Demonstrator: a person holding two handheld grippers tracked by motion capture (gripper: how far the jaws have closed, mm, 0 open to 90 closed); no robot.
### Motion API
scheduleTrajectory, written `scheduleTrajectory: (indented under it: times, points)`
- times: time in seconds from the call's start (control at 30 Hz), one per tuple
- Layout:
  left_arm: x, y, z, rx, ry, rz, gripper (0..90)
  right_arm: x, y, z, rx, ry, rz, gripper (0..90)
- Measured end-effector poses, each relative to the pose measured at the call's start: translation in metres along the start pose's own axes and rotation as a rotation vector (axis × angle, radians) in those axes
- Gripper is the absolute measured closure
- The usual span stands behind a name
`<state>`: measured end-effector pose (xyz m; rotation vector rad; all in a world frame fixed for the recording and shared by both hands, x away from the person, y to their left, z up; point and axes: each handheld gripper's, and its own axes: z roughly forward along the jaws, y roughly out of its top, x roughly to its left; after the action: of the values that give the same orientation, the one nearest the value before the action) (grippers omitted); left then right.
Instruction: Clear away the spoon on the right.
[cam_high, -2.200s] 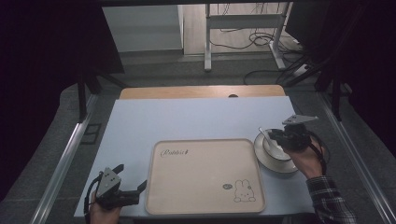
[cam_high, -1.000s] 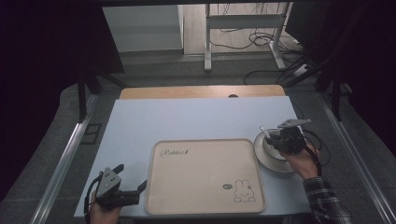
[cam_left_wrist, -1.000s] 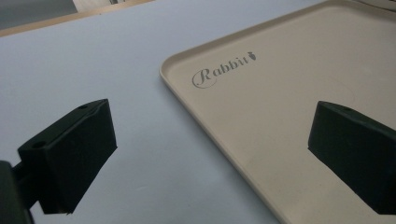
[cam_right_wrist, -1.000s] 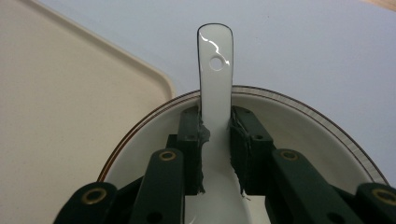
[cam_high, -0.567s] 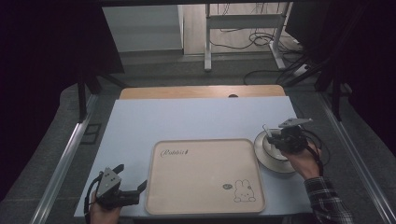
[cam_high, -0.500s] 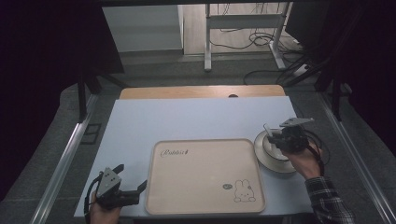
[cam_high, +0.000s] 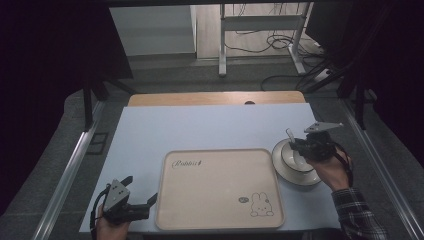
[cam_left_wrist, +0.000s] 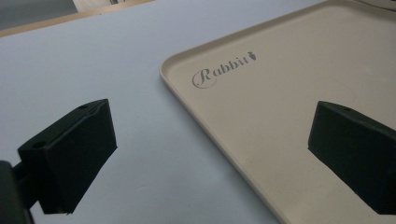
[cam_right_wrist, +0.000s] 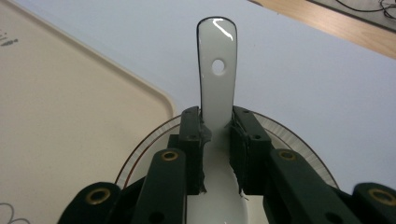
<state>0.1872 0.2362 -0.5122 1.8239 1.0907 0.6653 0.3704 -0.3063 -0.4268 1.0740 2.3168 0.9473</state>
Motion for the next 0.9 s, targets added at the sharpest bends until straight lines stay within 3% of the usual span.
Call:
scheduleTrajectory:
  times: [0.9]
  points:
    - [0.000, 0.000, 0.000, -0.004, 0.006, -0.003, 0.7, 0.016, 0.025, -0.040, -0.002, 0.036, -0.022, 75.5]
